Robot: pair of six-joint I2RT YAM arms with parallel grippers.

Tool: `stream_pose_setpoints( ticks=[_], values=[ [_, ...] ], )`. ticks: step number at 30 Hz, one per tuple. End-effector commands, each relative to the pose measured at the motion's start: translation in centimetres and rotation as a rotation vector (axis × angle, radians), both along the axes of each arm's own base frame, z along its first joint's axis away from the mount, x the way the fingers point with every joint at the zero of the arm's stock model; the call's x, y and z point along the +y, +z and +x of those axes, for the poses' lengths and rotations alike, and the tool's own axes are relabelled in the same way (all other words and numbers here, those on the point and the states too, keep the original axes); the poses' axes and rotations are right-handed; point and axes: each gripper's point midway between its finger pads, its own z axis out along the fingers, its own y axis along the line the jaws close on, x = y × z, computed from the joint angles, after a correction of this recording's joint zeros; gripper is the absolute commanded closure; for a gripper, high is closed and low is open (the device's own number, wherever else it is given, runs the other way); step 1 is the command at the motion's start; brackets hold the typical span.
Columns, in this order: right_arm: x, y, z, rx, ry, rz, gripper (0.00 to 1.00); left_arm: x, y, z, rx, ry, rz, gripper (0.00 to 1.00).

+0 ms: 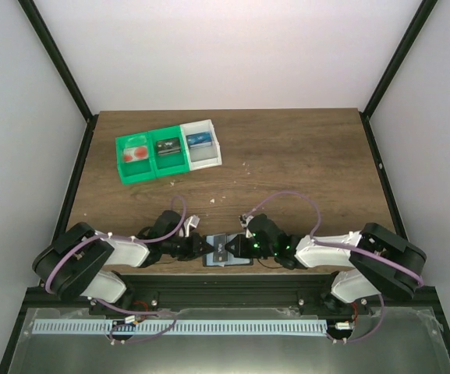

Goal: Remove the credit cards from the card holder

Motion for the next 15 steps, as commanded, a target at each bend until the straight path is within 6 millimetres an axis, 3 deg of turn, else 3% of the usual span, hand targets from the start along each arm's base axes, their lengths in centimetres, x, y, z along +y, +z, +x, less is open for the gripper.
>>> stream_pose_setpoints(
  ticks=[1, 13, 15],
  values=[
    [-0.63, -0.12, -0.03, -0.010, -0.004, -0.011, 0.99, 1.16, -1.93, -0.46, 0.036, 0.020, 0.073, 0.91],
    [-0.61, -0.29, -0.32, 0.013, 0.000, -0.013, 0.96, 1.34, -2.07, -0.56, 0.039, 0.027, 0.077, 0.91],
    [-0.64, -0.16, -0.46, 0.008, 0.007, -0.002, 0.99, 1.33, -2.05, -0.54, 0.039, 0.028, 0.076, 0.91]
  ],
)
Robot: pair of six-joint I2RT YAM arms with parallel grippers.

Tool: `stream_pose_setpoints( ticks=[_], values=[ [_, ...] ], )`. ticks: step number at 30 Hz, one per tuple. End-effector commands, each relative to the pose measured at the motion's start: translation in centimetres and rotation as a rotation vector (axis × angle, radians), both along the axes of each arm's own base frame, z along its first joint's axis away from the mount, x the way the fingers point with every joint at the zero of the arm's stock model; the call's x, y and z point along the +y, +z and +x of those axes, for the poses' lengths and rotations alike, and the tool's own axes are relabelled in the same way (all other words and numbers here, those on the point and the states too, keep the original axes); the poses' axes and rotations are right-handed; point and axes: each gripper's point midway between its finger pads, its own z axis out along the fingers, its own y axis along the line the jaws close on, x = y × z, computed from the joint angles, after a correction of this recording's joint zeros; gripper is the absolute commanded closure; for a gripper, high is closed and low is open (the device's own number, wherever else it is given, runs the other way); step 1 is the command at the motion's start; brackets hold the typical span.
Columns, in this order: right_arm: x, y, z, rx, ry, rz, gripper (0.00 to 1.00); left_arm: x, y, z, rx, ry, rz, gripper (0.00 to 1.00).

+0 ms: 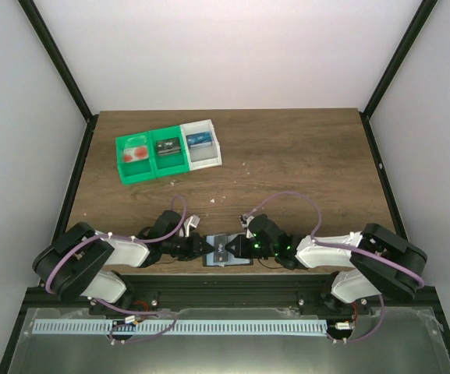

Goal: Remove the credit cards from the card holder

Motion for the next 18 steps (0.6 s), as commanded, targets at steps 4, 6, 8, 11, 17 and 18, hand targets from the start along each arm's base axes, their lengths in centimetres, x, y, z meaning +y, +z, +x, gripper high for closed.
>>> stream_pose_setpoints(
  ticks=[4, 6, 8, 11, 17, 18],
  values=[
    [-0.8, 0.2, -0.3, -0.007, -0.004, 0.014, 0.99, 1.3, -1.9, -0.5, 0.034, 0.028, 0.075, 0.91],
    [-0.7, 0.4, -0.3, -0.011, 0.007, 0.008, 0.93, 1.3, -1.9, -0.4, 0.033, 0.030, 0.074, 0.91],
    [-0.3, 0.8, -0.4, -0.021, 0.027, 0.021, 0.99, 1.2, -1.8, -0.3, 0.029, 0.029, 0.071, 0.91],
    [-0.6, 0.9, -0.4, -0.022, 0.011, 0.044, 1.00, 1.3, -1.9, -0.4, 0.031, 0.029, 0.074, 0.91],
    [-1.0, 0.6, -0.5, -0.009, -0.007, 0.032, 0.99, 1.3, -2.0, -0.5, 0.033, 0.028, 0.075, 0.91],
    [-1.0, 0.5, -0.6, -0.007, -0.004, 0.034, 0.99, 1.3, -2.0, -0.5, 0.034, 0.029, 0.076, 0.91]
  ],
)
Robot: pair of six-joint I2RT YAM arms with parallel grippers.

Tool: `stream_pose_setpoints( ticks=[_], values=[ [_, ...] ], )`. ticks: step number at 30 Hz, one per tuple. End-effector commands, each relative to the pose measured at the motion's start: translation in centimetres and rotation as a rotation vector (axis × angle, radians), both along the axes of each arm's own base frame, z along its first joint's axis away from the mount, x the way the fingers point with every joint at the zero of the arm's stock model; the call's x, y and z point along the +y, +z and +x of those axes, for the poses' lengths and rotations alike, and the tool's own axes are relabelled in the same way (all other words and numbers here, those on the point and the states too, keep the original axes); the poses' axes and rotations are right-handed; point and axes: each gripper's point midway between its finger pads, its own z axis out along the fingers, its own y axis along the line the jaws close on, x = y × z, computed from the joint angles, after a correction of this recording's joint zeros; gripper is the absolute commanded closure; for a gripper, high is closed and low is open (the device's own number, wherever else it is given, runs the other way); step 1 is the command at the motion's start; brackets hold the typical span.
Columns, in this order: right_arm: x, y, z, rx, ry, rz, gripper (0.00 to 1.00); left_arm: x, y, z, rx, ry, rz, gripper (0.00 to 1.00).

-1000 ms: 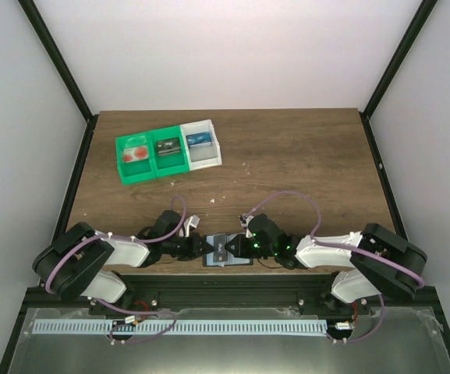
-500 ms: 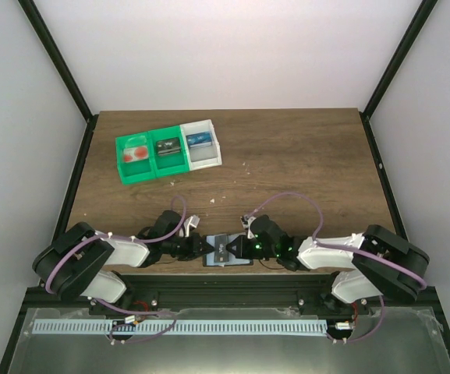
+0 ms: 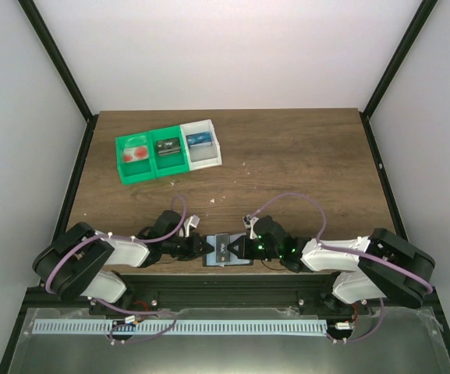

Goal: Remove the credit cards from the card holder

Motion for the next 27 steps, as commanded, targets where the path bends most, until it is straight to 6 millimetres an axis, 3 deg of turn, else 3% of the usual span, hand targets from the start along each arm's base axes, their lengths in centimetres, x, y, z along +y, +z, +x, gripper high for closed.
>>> stream_pose_setpoints(
  ticks=[1, 4, 6, 8, 13, 15, 18, 27],
  values=[
    [-0.35, -0.16, -0.27, 0.013, -0.003, 0.005, 0.99, 1.34, -2.04, -0.53, 0.035, 0.028, 0.076, 0.91],
    [-0.29, -0.12, -0.38, 0.014, 0.003, 0.012, 1.00, 1.33, -1.98, -0.48, 0.034, 0.031, 0.073, 0.91],
    [-0.21, -0.14, -0.34, 0.016, 0.004, 0.006, 0.94, 1.32, -1.98, -0.52, 0.034, 0.029, 0.073, 0.91],
    [-0.06, -0.11, -0.32, 0.013, 0.014, 0.005, 0.99, 1.34, -1.96, -0.52, 0.033, 0.029, 0.073, 0.91],
    [-0.08, -0.18, -0.17, 0.002, 0.009, 0.007, 1.00, 1.23, -1.85, -0.45, 0.033, 0.026, 0.071, 0.91],
    [-0.11, -0.33, -0.06, 0.008, 0.003, -0.001, 0.92, 1.21, -1.82, -0.50, 0.032, 0.024, 0.070, 0.91],
    [0.18, -0.05, -0.28, 0.006, 0.025, 0.010, 0.99, 1.24, -1.83, -0.50, 0.033, 0.024, 0.071, 0.91],
    [-0.45, 0.26, 0.12, -0.004, -0.015, -0.005, 1.00, 1.23, -1.99, -0.50, 0.035, 0.022, 0.076, 0.91]
  ],
)
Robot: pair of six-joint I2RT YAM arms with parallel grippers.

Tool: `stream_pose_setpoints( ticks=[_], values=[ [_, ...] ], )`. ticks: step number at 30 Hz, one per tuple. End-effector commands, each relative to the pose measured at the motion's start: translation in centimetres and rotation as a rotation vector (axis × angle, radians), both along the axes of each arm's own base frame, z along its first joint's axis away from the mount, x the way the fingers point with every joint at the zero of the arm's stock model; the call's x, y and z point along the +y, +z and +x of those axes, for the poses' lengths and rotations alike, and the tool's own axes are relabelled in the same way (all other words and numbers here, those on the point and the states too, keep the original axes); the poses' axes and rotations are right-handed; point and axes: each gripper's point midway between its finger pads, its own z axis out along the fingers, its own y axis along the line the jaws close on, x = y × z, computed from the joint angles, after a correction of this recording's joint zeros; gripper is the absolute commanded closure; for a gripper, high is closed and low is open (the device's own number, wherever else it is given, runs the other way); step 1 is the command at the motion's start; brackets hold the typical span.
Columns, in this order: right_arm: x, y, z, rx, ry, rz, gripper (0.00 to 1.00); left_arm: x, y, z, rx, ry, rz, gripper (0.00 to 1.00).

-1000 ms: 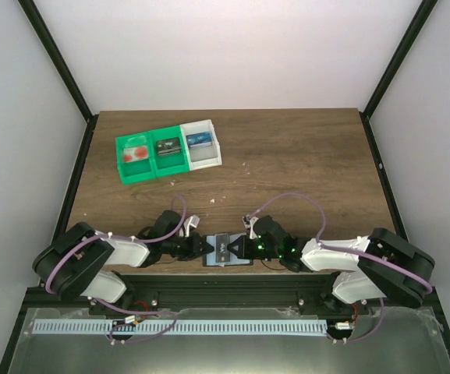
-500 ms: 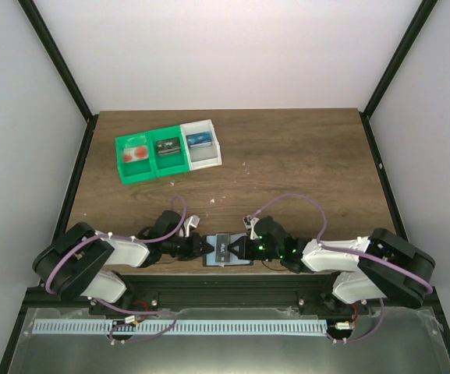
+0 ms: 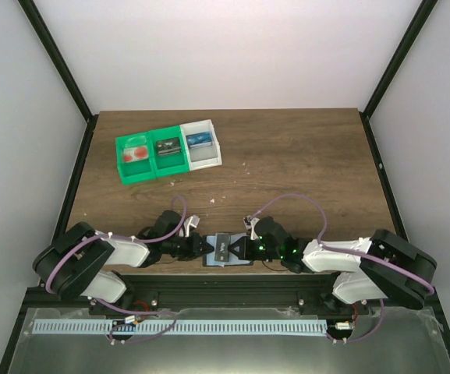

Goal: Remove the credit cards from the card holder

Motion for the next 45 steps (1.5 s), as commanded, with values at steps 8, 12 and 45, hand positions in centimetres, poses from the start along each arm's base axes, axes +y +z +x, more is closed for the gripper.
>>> stream_pose_setpoints(
  ticks=[8, 12, 45],
  values=[
    [-1.1, 0.6, 0.5, -0.016, -0.043, -0.052, 0.99, 1.4, -2.3, -0.7, 0.043, 0.021, 0.082, 0.91],
    [-1.7, 0.8, 0.6, -0.034, -0.048, -0.081, 1.00, 1.4, -2.4, -0.7, 0.042, 0.023, 0.085, 0.91],
    [-1.6, 14.3, 4.1, -0.130, -0.317, 0.359, 1.00, -0.9, 12.5, 2.3, -0.099, 0.159, -0.295, 0.35]
  ],
)
